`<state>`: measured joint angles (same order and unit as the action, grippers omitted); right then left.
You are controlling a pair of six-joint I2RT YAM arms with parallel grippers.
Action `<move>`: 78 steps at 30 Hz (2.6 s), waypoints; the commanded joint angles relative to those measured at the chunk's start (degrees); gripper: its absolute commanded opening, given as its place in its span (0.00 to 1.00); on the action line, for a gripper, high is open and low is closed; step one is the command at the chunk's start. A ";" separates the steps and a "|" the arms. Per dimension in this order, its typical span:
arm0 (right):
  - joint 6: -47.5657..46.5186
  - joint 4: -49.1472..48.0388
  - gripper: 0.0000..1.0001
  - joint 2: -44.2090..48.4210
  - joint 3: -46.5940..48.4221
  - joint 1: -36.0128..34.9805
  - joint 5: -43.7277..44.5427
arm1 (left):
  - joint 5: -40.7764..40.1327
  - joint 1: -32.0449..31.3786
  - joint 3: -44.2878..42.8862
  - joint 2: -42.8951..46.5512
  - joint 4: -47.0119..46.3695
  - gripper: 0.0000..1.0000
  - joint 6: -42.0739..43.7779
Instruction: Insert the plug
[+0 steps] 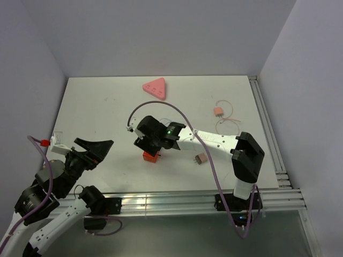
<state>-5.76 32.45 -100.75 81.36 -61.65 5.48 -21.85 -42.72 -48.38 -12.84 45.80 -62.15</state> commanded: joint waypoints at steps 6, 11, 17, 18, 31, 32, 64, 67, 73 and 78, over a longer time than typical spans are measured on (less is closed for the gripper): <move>-1.80 -2.65 0.00 0.03 1.96 0.56 -2.75 | 0.23 0.09 -1.10 0.54 -0.10 0.97 1.33; -1.98 -2.30 0.00 -0.85 1.78 0.56 -3.19 | -0.04 0.09 -0.93 1.33 -0.01 0.96 1.33; -2.41 -2.30 0.00 -1.90 1.69 0.56 -2.66 | 0.22 0.09 -0.84 1.15 -0.19 0.97 1.33; -2.41 -2.30 0.00 -2.08 1.69 0.56 -2.49 | 0.22 0.09 -0.93 1.24 -0.19 0.97 1.42; -3.22 1.65 0.00 -6.82 3.19 0.65 -2.93 | 0.57 0.01 -0.66 0.71 -1.24 0.97 1.59; -2.68 1.74 0.00 -7.35 3.01 0.74 -3.10 | 0.75 0.00 -0.66 0.63 -1.24 0.97 1.59; 26.15 -15.14 0.00 -10.09 -19.94 -4.27 10.33 | 0.40 0.09 -0.40 1.68 0.60 0.96 0.98; 25.45 -14.35 0.15 -7.71 -17.21 -4.10 10.61 | 0.84 0.09 0.30 2.20 0.43 0.96 0.28; 24.57 -10.74 0.68 -8.94 -10.88 -3.13 10.08 | 1.02 0.09 0.39 2.64 0.52 0.96 0.01; 26.15 -10.83 1.00 -5.35 -9.64 -1.90 11.13 | 1.63 0.09 0.48 2.47 0.61 0.96 -0.08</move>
<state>19.00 14.33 -107.72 71.64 -64.69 14.94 -20.86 -42.72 -47.99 -10.96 46.87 -62.22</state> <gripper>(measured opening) 0.813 0.963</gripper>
